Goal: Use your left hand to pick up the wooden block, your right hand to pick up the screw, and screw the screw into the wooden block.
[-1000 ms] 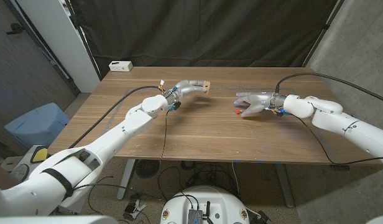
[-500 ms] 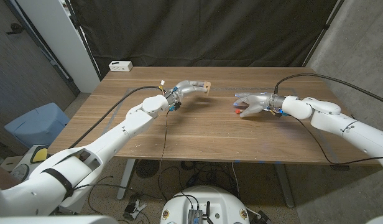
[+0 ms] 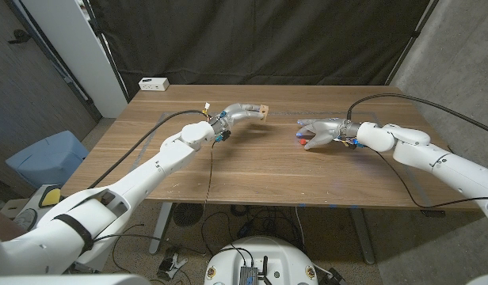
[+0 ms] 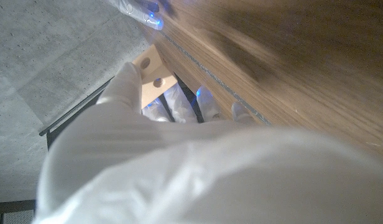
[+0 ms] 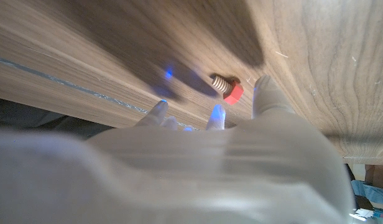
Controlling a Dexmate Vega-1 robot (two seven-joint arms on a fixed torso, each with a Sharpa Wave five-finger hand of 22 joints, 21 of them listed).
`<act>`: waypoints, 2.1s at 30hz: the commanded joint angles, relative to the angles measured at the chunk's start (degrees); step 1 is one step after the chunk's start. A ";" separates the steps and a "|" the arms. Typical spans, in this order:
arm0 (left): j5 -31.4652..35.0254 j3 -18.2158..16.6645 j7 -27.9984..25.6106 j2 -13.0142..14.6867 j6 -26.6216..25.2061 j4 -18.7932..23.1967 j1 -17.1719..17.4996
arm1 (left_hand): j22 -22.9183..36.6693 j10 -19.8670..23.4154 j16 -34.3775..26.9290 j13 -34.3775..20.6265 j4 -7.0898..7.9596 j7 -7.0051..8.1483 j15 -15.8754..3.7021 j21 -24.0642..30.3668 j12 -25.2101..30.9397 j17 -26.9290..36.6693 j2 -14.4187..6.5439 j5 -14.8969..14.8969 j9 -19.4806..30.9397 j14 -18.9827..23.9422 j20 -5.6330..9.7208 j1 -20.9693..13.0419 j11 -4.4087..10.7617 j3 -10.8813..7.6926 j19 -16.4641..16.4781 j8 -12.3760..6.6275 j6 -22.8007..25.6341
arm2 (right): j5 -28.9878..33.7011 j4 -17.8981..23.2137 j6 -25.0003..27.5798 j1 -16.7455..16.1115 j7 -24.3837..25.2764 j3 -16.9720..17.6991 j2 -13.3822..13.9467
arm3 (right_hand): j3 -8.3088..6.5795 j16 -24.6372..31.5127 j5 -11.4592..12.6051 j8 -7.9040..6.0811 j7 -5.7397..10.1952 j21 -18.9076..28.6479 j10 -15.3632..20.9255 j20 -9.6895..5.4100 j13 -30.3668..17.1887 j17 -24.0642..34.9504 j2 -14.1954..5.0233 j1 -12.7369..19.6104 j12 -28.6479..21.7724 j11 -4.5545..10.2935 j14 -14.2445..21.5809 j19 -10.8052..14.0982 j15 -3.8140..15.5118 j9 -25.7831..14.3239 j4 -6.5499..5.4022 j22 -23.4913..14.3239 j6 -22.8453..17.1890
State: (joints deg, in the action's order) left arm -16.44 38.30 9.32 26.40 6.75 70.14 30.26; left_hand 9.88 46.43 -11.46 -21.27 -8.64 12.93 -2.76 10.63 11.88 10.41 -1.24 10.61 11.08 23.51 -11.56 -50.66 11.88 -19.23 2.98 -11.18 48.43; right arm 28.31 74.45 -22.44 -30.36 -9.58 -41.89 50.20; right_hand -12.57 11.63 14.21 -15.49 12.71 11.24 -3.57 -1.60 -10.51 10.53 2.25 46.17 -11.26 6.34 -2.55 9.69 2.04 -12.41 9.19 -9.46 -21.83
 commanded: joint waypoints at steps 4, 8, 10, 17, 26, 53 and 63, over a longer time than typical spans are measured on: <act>-0.23 0.31 0.98 -0.65 0.57 -1.51 -0.81 | 0.06 -0.17 -0.35 -0.05 0.15 -0.05 -1.64 0.28 0.39 0.05 -0.57 0.27 0.11 -0.08 -0.57 0.25 0.03 0.17 0.00 -0.41 0.93 | 0.32 -0.97 -0.04 0.65 0.46 -0.53 -0.29 | -0.58 0.40 0.27 -0.69 -0.08 0.26 0.74 0.07 -0.27 0.33 -0.17 1.04 -0.36 -0.09 0.22 1.00 0.67 -0.36 -0.18 -0.25 -1.54; -0.19 0.44 1.13 -0.79 0.59 -1.72 -0.97 | 0.06 -0.08 -0.36 -0.09 0.17 -0.06 -1.64 0.28 0.45 0.05 -0.68 0.29 0.11 -0.05 -0.57 0.28 0.09 0.21 0.00 -0.41 1.00 | 0.04 -1.49 -0.13 0.86 0.50 -0.63 -0.58 | -0.59 0.42 0.32 -1.17 -0.14 0.26 1.04 0.07 -0.27 0.36 -0.24 1.14 -0.39 -0.04 0.43 1.22 0.69 -0.51 -0.26 -0.26 -2.57; -0.17 0.45 1.12 -0.78 0.50 -1.68 -0.97 | 0.07 -0.07 -0.34 -0.04 0.16 -0.06 -1.63 0.28 0.43 0.04 -0.69 0.30 0.11 -0.09 -0.56 0.29 0.10 0.25 0.01 -0.41 1.03 | 0.18 -1.77 -0.27 1.04 0.55 -0.81 -0.70 | -0.58 0.40 0.34 -1.41 -0.13 0.23 1.12 0.08 -0.28 0.38 -0.28 1.14 -0.36 0.12 0.44 1.29 0.71 -0.58 -0.33 -0.26 -3.07; -0.28 0.44 1.28 -0.62 0.21 -1.49 -0.94 | 0.07 -0.07 -0.37 -0.01 0.15 -0.06 -1.62 0.31 0.41 0.04 -0.74 0.33 0.11 0.02 -0.55 0.32 0.10 0.32 0.11 -0.38 1.01 | 0.42 -2.00 -0.22 1.16 1.24 -1.00 -0.94 | -0.53 0.50 0.41 -2.15 -0.17 0.20 1.41 0.11 -0.28 0.47 -0.45 1.01 -0.34 0.31 0.80 1.54 0.92 -0.80 -0.57 -0.27 -4.66; -0.21 0.64 1.60 -0.54 0.04 -1.49 -0.94 | 0.07 -0.04 -0.34 0.00 0.12 -0.06 -1.59 0.27 0.43 0.02 -0.81 0.33 0.11 0.04 -0.58 0.32 0.10 0.39 0.07 -0.37 1.06 | 0.44 -1.89 0.02 1.03 1.80 -1.12 -1.13 | -0.48 0.59 0.53 -3.88 -0.18 0.23 2.40 0.10 -0.29 0.51 -0.63 1.21 -0.41 0.73 1.51 2.28 1.28 -1.27 -0.67 -0.29 -8.21; -0.69 0.73 2.58 -0.71 0.14 -2.30 -1.15 | 0.08 0.26 -0.32 0.05 0.18 -0.06 -1.48 0.34 0.46 0.00 -1.02 0.34 0.11 0.17 -0.55 0.56 0.05 0.65 0.43 -0.39 1.40 | 1.56 -3.33 -0.24 2.12 3.45 -2.21 -2.32 | -0.64 0.94 0.65 -7.97 -0.22 0.38 5.62 -0.34 -0.28 0.57 -1.40 2.62 -0.68 0.86 3.66 4.55 1.99 -2.26 -0.58 -0.33 -16.32; -0.75 0.99 3.14 -1.29 0.52 -3.44 -1.67 | 0.08 0.36 -0.30 0.07 0.19 -0.06 -1.52 0.31 0.46 -0.01 -1.11 0.35 0.12 0.16 -0.57 0.64 0.10 0.72 0.44 -0.45 1.64 | 1.63 -3.62 -0.52 2.32 3.81 -2.34 -2.30 | -0.60 1.00 0.64 -9.02 -0.26 0.35 6.76 -0.38 -0.29 0.64 -1.61 2.86 -0.83 1.07 4.09 4.96 2.15 -2.53 -0.63 -0.33 -18.24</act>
State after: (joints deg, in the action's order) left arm -17.09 39.08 11.97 25.57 6.96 67.61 29.02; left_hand 9.88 46.43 -11.46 -21.28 -8.88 12.93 -2.76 10.63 12.15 10.41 -1.67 10.58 11.08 23.51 -11.77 -50.18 11.88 -18.51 3.19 -11.24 48.43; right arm 29.71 71.27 -22.62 -28.36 -6.23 -44.01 48.00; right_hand -13.03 12.30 14.63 -24.09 12.50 11.24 2.57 -1.94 -10.51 11.08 0.81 48.51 -11.90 7.16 1.15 14.04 1.65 -14.79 8.72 -9.45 -39.21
